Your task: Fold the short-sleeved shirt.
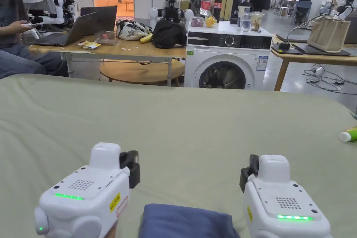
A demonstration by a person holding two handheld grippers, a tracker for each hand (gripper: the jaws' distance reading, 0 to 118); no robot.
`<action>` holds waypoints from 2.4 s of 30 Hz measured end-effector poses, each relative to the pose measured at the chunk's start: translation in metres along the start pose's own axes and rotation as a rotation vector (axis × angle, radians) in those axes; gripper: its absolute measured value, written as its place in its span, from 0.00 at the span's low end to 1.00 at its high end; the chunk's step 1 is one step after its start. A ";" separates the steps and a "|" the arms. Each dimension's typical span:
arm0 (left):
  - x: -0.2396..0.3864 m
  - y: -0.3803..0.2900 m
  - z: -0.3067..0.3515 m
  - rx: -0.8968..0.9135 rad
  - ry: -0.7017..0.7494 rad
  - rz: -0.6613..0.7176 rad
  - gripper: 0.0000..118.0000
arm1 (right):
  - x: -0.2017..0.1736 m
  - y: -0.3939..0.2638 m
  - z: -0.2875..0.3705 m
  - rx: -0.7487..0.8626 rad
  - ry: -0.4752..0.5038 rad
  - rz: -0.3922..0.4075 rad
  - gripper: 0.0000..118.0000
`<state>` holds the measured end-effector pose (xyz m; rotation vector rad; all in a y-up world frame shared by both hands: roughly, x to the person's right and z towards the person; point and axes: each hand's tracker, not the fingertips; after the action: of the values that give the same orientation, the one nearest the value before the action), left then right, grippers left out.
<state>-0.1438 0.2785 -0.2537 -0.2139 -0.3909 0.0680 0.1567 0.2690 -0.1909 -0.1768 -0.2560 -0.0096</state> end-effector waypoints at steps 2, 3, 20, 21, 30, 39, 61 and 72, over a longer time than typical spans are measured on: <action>-0.006 0.001 0.008 0.076 0.062 -0.022 0.00 | -0.006 0.004 0.001 0.025 0.003 0.003 0.00; -0.008 0.001 0.012 0.105 0.090 -0.051 0.00 | -0.009 0.007 0.002 0.036 0.006 0.007 0.00; -0.048 -0.032 0.017 -0.055 0.092 0.061 0.00 | -0.019 -0.033 0.032 -0.321 0.154 0.022 0.00; -0.048 -0.035 0.018 -0.073 0.096 0.066 0.00 | -0.021 -0.044 0.028 -0.384 0.171 0.020 0.00; -0.060 -0.051 0.020 -0.252 0.002 0.129 0.00 | -0.031 -0.093 -0.017 -0.653 0.150 0.038 0.00; -0.103 -0.080 -0.010 -0.686 -0.439 0.625 0.61 | -0.026 -0.090 -0.014 -0.675 0.178 0.045 0.00; -0.055 -0.137 -0.100 -0.918 -0.751 0.920 0.61 | -0.022 -0.092 -0.014 -0.673 0.181 0.014 0.00; -0.055 -0.128 -0.098 -0.919 -0.717 0.883 0.56 | -0.024 -0.092 -0.013 -0.667 0.174 0.020 0.00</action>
<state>-0.1531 0.1288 -0.3344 -1.2844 -1.0064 0.8597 0.1336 0.1754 -0.1934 -0.8381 -0.0688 -0.0906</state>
